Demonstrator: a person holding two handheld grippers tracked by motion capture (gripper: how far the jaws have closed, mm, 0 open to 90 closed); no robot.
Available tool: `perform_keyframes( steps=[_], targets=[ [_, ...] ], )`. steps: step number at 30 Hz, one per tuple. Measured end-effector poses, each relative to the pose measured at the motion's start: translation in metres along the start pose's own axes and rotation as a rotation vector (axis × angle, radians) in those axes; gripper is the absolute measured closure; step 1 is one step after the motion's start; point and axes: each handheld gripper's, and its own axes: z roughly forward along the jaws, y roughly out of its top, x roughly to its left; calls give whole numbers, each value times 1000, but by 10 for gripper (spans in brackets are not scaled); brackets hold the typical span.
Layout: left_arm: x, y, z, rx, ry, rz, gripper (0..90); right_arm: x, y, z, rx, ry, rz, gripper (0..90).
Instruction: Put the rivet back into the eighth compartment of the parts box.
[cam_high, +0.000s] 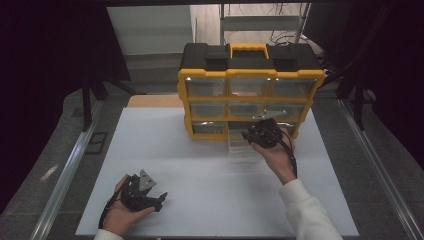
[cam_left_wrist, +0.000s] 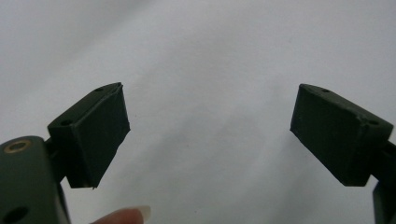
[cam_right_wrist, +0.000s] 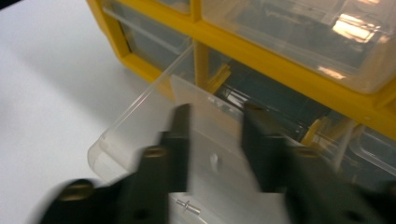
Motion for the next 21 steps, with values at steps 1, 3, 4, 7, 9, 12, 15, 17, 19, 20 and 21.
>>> perform_keyframes(
  steps=[1, 3, 4, 7, 9, 12, 15, 17, 19, 20, 21],
  targets=[
    [0, 0, 0, -1, 0, 0, 118, 0, 0, 0, -6, -3, 4, 554],
    [0, 0, 0, 0, 0, 0, 118, 1, -1, -2, -18, -4, 13, 489],
    [0, 0, 0, 0, 0, 0, 118, 1, -1, -2, -18, -4, 13, 489],
    [-1, 0, 0, 0, -2, 4, 118, 3, -4, -5, -26, 17, 16, 433],
    [-1, 1, 0, -2, -2, 4, 118, 4, -6, -7, -35, 28, 23, 421],
    [0, 1, -1, -5, -1, -1, 118, 7, -12, -13, -53, 53, 26, 405],
    [0, 1, -1, -12, -6, -2, 118, 10, -19, -22, -62, 71, 19, 396],
    [0, 1, -1, -12, -6, -1, 118, 11, -23, -29, -76, 81, 13, 389],
    [0, 1, -1, -14, -6, -2, 118, 11, -26, -32, -82, 86, 10, 386],
    [1, 1, -2, -16, -7, -4, 118, 13, -33, -38, -92, 96, 7, 378],
    [0, 1, -2, -16, -7, -3, 118, 14, -35, -40, -92, 98, 7, 375]
  ],
)
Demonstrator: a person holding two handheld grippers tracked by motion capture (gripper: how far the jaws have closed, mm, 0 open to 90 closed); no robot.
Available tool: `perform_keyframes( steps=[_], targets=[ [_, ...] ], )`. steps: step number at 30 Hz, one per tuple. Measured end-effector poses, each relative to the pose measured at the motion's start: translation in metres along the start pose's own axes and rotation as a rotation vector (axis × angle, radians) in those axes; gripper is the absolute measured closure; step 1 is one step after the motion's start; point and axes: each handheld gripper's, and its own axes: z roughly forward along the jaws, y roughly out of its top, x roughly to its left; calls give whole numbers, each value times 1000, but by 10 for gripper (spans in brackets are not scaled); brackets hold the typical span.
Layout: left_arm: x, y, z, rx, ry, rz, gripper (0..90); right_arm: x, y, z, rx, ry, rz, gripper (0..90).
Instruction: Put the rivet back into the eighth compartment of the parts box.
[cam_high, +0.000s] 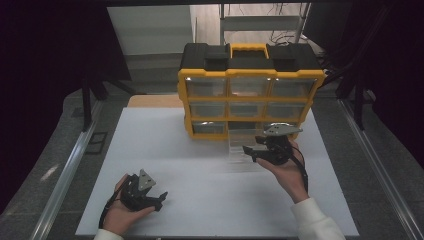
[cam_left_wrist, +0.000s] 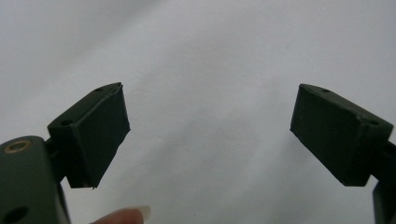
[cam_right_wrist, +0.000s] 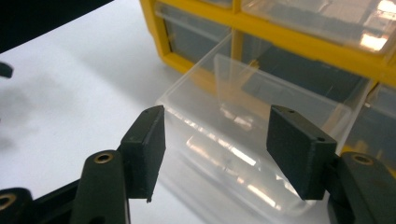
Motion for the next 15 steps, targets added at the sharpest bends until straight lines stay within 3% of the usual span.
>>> perform_keyframes(
  steps=[15],
  targets=[
    [0, -2, -1, -1, 4, -3, 118, 11, -31, -12, 24, 20, -51, 344]
  ],
)
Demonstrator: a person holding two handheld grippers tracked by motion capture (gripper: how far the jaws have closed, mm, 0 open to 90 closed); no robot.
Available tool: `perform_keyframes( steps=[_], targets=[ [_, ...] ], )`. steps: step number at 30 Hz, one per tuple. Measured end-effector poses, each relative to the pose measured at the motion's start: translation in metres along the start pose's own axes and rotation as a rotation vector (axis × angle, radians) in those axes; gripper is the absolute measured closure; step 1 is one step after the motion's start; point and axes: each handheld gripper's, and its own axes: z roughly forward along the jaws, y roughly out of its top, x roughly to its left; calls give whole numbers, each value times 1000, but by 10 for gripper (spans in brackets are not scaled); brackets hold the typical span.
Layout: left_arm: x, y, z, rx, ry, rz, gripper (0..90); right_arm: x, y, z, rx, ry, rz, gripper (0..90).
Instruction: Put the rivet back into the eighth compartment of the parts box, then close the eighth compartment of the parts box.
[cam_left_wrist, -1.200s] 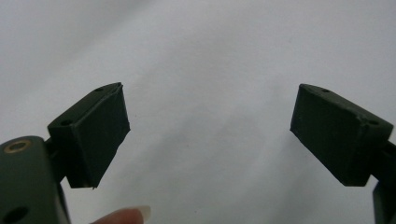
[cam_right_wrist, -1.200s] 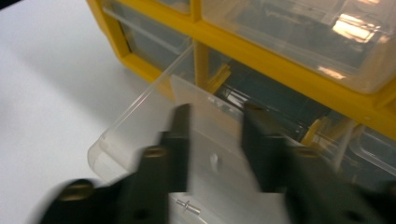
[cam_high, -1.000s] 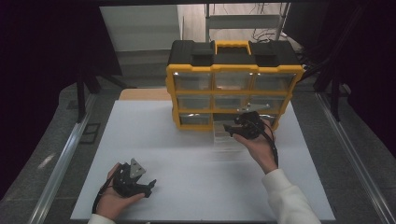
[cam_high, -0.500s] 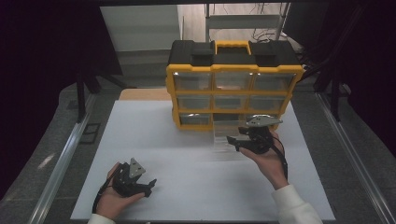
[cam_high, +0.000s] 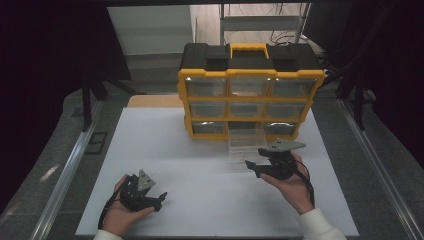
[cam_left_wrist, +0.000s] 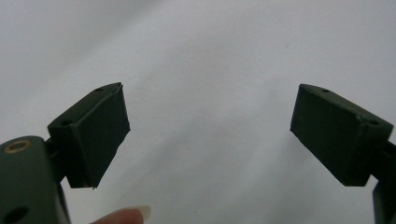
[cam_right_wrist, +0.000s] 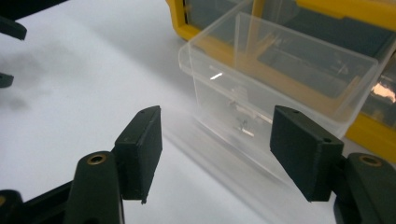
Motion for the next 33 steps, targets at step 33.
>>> perform_keyframes(
  steps=[33],
  targets=[
    [-2, 4, 0, -7, -2, 9, 118, 4, -28, -10, 49, -38, 41, 295]
  ],
)
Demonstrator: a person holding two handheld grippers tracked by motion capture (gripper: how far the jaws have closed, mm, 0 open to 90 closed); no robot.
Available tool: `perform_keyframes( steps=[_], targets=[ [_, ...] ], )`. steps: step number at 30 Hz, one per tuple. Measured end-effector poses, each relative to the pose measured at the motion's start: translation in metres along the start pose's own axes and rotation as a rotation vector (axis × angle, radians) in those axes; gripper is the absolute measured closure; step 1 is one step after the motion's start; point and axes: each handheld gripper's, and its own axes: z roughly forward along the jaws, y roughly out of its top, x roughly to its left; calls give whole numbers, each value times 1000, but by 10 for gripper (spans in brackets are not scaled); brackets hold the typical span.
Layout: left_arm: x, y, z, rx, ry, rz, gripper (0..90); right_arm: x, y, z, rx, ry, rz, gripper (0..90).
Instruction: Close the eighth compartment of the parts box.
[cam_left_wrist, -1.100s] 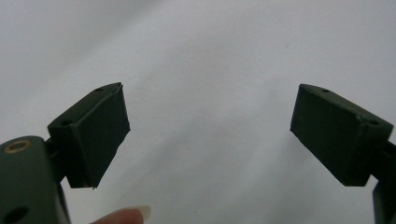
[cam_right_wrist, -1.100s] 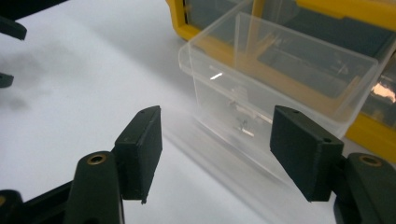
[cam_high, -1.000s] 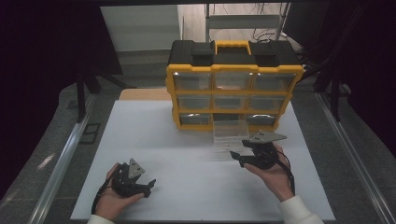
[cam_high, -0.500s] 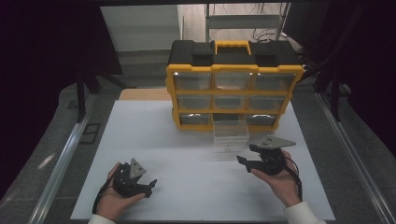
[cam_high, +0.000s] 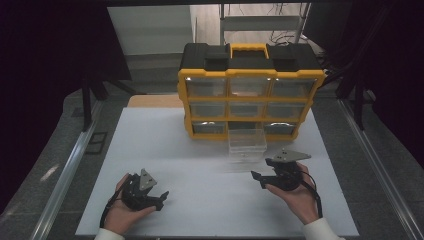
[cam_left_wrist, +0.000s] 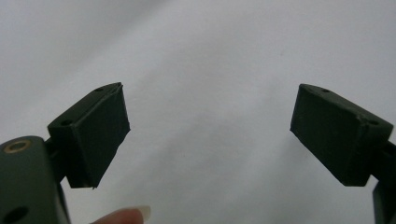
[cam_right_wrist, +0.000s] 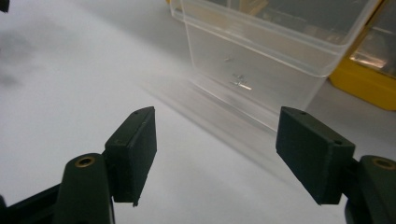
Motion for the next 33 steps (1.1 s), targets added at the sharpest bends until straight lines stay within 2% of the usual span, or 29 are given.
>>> perform_keyframes(
  steps=[2, 3, 4, 5, 6, 10, 13, 17, 25, 29, 33],
  targets=[
    [0, 0, -1, -2, -1, -3, 118, 1, 0, 2, 6, 3, 2, 310],
    [1, -1, -1, -4, -1, -6, 118, 2, 0, 5, 16, -7, -16, 411],
    [2, -1, -2, -6, -1, -7, 118, 1, 0, 6, 17, -13, -18, 451],
    [2, -1, -2, -6, -1, -7, 118, 1, 0, 6, 17, -13, -18, 451],
    [1, 0, -2, -10, 1, -9, 118, -1, 0, 8, 18, -15, -13, 631],
    [1, 0, -3, -14, 3, -6, 118, -6, 0, 11, 21, -36, 11, 775],
    [1, 0, -3, -18, 5, -6, 118, -6, -1, 14, 36, -35, 4, 849],
    [0, 0, -4, -21, 7, -9, 118, -6, -1, 18, 42, -37, -4, 898],
    [-3, 3, -5, -34, 12, 3, 118, -8, 3, 36, 50, -54, -17, 900],
    [-1, 4, -7, -57, 25, -13, 121, -9, 6, 44, 55, -74, -27, 900],
    [0, 2, -5, -45, 18, -15, 121, -10, 9, 52, 53, -87, -30, 900]
  ],
)
